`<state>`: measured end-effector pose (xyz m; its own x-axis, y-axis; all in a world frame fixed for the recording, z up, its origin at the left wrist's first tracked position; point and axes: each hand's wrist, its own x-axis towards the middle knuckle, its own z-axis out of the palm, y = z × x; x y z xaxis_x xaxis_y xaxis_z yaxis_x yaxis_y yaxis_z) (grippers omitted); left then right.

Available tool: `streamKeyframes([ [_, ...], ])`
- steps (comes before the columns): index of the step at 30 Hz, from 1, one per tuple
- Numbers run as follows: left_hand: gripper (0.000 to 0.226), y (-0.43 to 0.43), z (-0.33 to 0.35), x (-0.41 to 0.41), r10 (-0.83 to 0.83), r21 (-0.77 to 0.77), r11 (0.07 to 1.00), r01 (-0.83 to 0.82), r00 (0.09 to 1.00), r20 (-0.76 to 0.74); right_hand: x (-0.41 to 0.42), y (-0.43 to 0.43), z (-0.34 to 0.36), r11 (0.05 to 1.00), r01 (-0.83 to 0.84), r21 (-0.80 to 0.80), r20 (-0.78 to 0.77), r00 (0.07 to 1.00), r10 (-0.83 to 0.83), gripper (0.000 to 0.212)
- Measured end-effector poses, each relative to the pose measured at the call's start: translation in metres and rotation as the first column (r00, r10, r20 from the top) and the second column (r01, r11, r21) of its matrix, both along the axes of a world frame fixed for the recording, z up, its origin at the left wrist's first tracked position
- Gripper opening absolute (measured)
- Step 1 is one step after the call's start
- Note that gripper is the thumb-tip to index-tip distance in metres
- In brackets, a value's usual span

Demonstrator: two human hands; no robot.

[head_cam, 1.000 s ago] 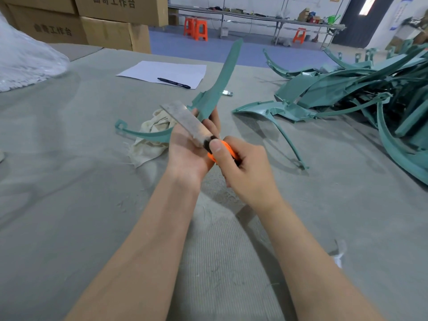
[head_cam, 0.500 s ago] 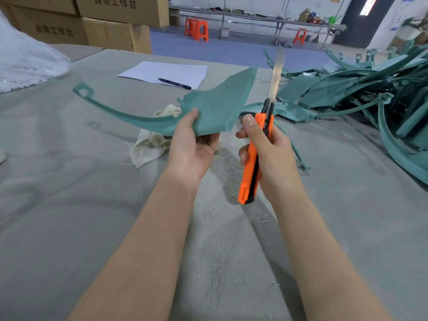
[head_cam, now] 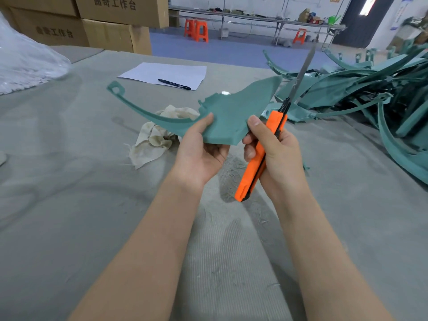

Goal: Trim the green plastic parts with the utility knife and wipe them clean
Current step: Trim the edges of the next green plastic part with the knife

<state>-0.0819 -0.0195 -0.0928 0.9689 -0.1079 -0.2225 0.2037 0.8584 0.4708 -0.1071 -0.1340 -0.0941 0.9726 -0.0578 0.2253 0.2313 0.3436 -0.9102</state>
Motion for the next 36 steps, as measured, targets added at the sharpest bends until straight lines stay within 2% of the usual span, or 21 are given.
streamKeyframes([
  [3, 0.015, 0.001, -0.001, 0.001, -0.006, -0.060, 0.998, 0.005, 1.000, -0.013, 0.000, -0.002, 0.000, 0.999, 0.015, -0.029, -0.011, 1.000, -0.016, 0.027],
  [6, 0.013, 0.012, 0.000, 0.003, 0.027, -0.252, 0.967, -0.026, 1.000, 0.002, 0.002, -0.007, -0.001, 0.981, 0.108, -0.159, -0.016, 0.994, -0.112, 0.023],
  [8, 0.015, 0.020, -0.001, 0.006, 0.096, -0.281, 0.955, -0.092, 0.995, 0.000, 0.004, -0.013, -0.005, 0.883, 0.222, -0.413, 0.016, 0.971, -0.237, 0.022],
  [10, 0.017, 0.024, -0.002, 0.007, 0.131, -0.291, 0.948, -0.128, 0.991, -0.007, 0.005, -0.015, -0.009, 0.734, 0.230, -0.639, 0.026, 0.960, -0.278, 0.014],
  [12, 0.016, 0.025, -0.002, 0.007, 0.160, -0.263, 0.952, -0.159, 0.987, -0.017, 0.006, -0.015, -0.011, 0.656, 0.196, -0.729, 0.002, 0.959, -0.285, 0.002],
  [13, 0.015, 0.024, -0.003, 0.008, 0.169, -0.246, 0.954, -0.168, 0.985, -0.019, 0.006, -0.015, -0.011, 0.654, 0.194, -0.731, -0.005, 0.957, -0.290, 0.005],
  [16, 0.014, 0.022, -0.004, 0.008, 0.183, -0.226, 0.957, -0.180, 0.983, -0.011, 0.006, -0.015, -0.009, 0.734, 0.179, -0.655, -0.023, 0.966, -0.256, 0.011],
  [17, 0.014, 0.021, -0.004, 0.008, 0.189, -0.216, 0.959, -0.186, 0.982, -0.009, 0.005, -0.014, -0.008, 0.767, 0.175, -0.618, -0.034, 0.968, -0.248, 0.006],
  [20, 0.012, 0.018, -0.005, 0.009, 0.190, -0.178, 0.966, -0.189, 0.982, -0.015, 0.004, -0.012, -0.006, 0.886, 0.155, -0.437, -0.079, 0.975, -0.210, 0.017],
  [23, 0.013, 0.014, -0.004, 0.008, 0.190, -0.105, 0.976, -0.191, 0.982, -0.022, 0.003, -0.009, -0.004, 0.958, 0.069, -0.279, -0.125, 0.986, -0.108, 0.005],
  [29, 0.009, 0.009, -0.005, 0.008, 0.164, 0.004, 0.986, -0.164, 0.986, 0.013, 0.002, -0.003, -0.003, 0.990, -0.093, -0.105, -0.133, 0.988, 0.079, 0.021],
  [36, 0.028, 0.007, -0.006, 0.009, 0.132, 0.084, 0.987, -0.134, 0.991, 0.036, 0.001, -0.002, -0.002, 0.985, -0.123, -0.117, -0.122, 0.987, 0.109, 0.006],
])
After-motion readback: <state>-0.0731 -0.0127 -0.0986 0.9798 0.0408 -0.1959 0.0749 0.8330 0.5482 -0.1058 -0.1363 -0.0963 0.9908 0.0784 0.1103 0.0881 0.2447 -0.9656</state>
